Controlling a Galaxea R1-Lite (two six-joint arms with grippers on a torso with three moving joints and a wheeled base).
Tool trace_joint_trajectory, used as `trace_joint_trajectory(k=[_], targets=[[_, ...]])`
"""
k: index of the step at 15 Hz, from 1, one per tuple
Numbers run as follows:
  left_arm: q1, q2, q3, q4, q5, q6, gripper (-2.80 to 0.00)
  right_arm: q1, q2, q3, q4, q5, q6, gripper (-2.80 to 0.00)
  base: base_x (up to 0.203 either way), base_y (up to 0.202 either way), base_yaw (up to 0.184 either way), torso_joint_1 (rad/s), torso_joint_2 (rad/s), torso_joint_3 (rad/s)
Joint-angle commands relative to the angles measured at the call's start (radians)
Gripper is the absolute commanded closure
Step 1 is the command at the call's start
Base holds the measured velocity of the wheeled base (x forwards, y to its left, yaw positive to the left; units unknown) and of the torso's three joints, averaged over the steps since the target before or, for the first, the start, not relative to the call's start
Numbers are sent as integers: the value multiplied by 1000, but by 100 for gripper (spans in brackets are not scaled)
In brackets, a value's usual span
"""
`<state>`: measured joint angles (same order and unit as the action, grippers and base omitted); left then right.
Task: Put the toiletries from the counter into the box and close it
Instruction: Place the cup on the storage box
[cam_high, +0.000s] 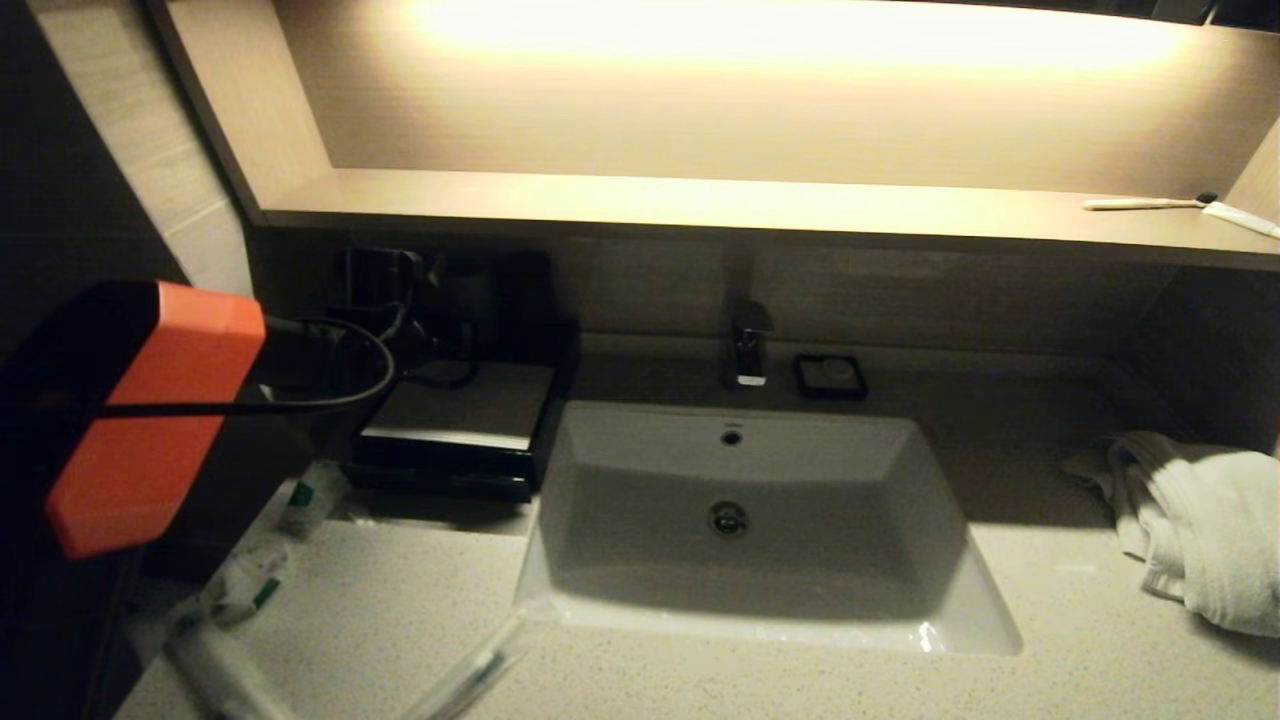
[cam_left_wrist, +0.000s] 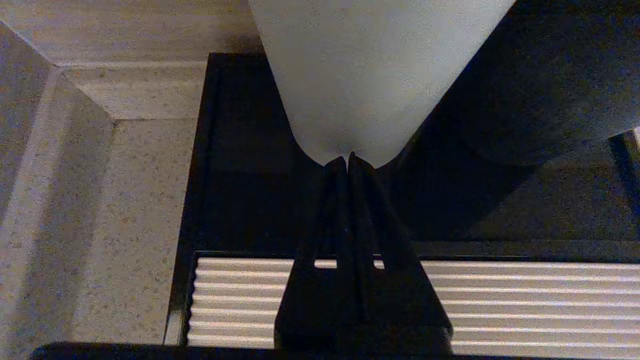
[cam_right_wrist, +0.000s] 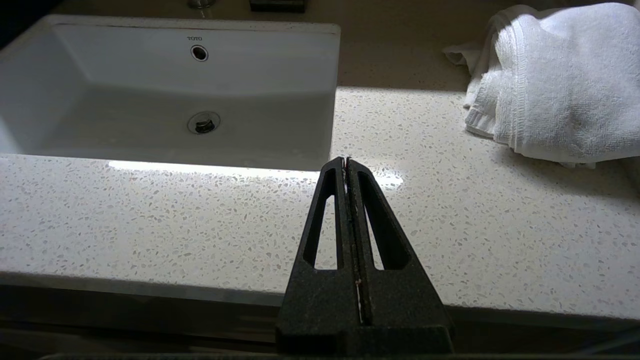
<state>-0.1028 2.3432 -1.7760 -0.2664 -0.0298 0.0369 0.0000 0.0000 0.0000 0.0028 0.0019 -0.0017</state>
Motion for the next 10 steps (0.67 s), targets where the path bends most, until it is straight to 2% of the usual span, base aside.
trace_joint_trajectory(k=[1,10], targets=[[-2,7,-5,-2,-2,0,0,0,0,0,0,1,0,0,0,0,0,0,0,0],[-2,44,-60,-2,-3,0,0,0,0,0,0,1,0,0,0,0,0,0,0,0]])
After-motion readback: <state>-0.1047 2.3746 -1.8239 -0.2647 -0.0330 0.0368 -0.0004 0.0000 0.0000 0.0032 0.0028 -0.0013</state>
